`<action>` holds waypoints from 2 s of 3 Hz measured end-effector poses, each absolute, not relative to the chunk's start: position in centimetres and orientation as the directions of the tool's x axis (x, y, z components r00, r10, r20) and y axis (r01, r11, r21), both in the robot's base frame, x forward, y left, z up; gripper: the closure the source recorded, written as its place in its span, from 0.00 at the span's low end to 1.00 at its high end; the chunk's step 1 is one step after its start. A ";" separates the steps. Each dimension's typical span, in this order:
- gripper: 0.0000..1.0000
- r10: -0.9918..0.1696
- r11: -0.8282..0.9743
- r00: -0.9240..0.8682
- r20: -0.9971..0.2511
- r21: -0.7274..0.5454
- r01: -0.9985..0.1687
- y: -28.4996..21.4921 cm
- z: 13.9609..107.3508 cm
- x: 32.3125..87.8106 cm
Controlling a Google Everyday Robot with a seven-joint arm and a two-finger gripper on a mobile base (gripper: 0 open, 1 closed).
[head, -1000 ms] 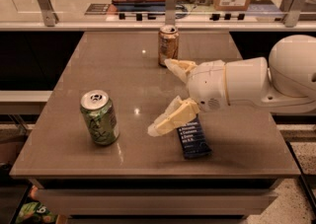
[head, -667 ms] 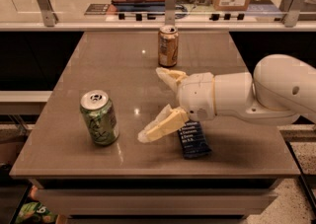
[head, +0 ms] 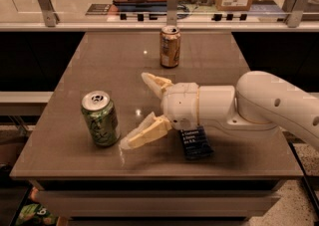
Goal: Knock green can over
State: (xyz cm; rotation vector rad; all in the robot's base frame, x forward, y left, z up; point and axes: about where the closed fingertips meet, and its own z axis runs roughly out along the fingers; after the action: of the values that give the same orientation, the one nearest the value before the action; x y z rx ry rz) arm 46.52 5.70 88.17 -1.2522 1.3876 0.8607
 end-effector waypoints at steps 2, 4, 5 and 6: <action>0.00 -0.160 0.180 0.072 -0.985 -0.101 -0.978 8.7 88.2 45.3; 0.00 -0.115 0.151 0.045 -0.992 -0.062 -0.987 11.3 87.7 44.7; 0.17 -0.118 0.131 0.050 -0.992 -0.065 -0.989 12.3 87.7 44.6; 0.41 -0.119 0.128 0.052 -0.992 -0.067 -0.989 12.5 87.8 44.5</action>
Offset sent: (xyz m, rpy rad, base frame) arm -0.0163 0.0404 -0.0041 0.1147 0.0290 0.0315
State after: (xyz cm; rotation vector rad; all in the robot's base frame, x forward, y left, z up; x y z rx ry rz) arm 44.46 12.48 87.81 -1.2206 1.3078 1.0108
